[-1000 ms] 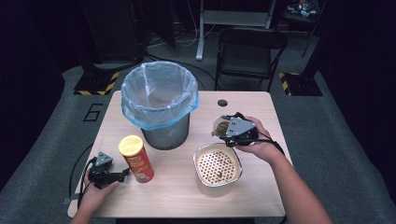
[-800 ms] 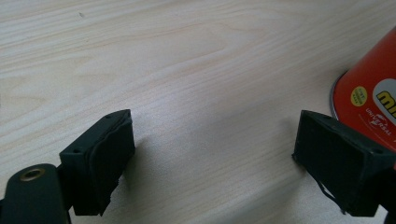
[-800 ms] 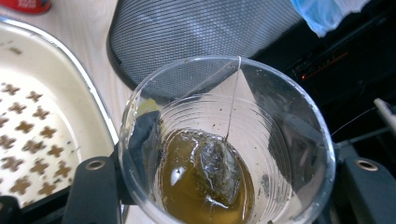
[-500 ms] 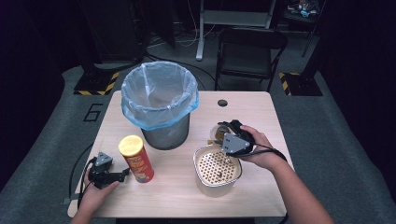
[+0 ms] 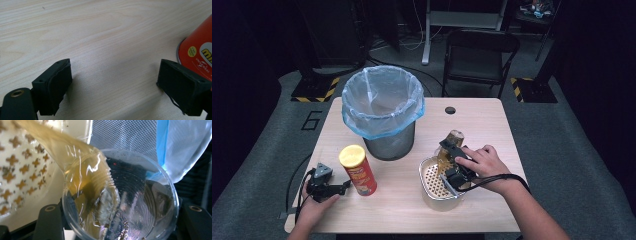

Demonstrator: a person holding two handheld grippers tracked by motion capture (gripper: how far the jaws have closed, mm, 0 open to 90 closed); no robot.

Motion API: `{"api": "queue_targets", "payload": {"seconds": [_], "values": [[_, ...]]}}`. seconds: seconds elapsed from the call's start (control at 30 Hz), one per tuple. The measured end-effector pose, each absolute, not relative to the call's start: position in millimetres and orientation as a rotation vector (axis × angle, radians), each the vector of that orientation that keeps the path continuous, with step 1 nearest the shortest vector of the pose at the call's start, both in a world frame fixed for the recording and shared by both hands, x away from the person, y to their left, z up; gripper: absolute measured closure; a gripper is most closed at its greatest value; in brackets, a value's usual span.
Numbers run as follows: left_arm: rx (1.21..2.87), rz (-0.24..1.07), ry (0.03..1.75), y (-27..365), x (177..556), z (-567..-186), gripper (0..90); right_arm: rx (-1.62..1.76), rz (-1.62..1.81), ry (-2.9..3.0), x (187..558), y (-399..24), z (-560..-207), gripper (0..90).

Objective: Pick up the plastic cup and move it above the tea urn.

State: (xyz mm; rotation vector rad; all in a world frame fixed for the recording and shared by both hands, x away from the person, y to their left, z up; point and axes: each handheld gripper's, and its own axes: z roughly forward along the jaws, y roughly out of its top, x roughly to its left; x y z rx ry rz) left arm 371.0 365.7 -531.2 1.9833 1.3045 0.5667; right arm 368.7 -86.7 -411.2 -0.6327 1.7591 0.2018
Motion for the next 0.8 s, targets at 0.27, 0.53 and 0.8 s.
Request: {"api": "queue_targets", "payload": {"seconds": [0.27,0.53,0.8], "values": [[1.984,0.564,1.305,365.8,371.0,-531.0,12.0,-0.851,-0.115,1.581,356.9,-79.1,-415.0,33.4],[1.984,0.564,1.305,365.8,371.0,-531.0,11.9,-0.854,-0.116,1.597,354.0,-78.0,-409.8,32.8],[1.984,0.564,1.305,365.8,370.9,-531.0,11.9,-0.846,-0.059,1.598,352.0,-78.4,-404.5,32.6]]}}
